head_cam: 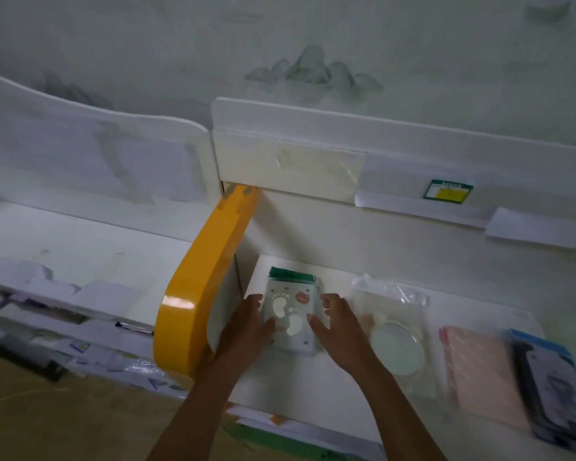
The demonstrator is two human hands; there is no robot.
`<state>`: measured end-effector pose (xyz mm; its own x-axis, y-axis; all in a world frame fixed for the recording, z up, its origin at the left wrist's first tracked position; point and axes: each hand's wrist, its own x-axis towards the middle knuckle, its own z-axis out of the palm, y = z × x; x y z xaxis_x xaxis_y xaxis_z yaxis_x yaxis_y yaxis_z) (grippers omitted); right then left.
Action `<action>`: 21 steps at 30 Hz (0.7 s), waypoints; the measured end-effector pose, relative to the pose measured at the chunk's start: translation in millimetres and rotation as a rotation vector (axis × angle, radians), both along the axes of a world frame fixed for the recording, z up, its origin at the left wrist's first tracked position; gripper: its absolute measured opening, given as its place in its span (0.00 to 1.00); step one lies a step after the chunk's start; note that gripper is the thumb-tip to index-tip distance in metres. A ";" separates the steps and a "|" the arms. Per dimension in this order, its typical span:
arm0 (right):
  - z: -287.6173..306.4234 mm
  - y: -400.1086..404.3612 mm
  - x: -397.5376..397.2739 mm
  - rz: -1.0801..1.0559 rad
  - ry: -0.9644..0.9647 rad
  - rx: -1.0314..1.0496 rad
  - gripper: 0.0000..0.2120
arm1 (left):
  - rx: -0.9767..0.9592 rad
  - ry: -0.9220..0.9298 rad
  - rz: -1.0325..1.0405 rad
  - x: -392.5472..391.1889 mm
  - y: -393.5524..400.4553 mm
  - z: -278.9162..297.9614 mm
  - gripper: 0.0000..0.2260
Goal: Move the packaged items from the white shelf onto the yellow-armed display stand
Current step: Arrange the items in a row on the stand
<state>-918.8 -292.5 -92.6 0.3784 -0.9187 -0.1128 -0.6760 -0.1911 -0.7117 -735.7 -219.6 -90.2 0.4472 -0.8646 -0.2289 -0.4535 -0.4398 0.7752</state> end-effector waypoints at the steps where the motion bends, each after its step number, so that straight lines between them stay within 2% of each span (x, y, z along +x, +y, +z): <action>1: -4.4 -0.2 5.8 -0.032 -0.019 0.060 0.24 | 0.025 -0.006 -0.013 1.7 -3.6 -2.8 0.25; 4: -9.9 0.6 18.9 -0.135 -0.058 0.173 0.26 | 0.034 0.072 -0.003 5.3 -11.7 -8.0 0.25; 9: -5.8 -6.7 28.5 -0.324 -0.225 0.312 0.20 | 0.022 0.243 0.067 9.3 -21.7 -12.8 0.25; 14: -4.7 -14.1 24.2 -0.484 -0.456 0.471 0.05 | -0.005 0.308 0.095 5.8 -22.9 -17.8 0.27; 16: -3.5 -13.2 20.6 -0.462 -0.481 0.446 0.04 | -0.043 0.348 0.103 3.1 -23.5 -14.6 0.29; 19: 8.0 -12.1 16.7 -0.404 -0.556 0.349 0.12 | -0.164 0.332 0.083 -0.6 -22.5 -9.8 0.28; 21: 19.3 -10.8 13.5 -0.337 -0.552 0.213 0.16 | -0.266 0.348 0.091 -2.9 -21.0 -8.0 0.25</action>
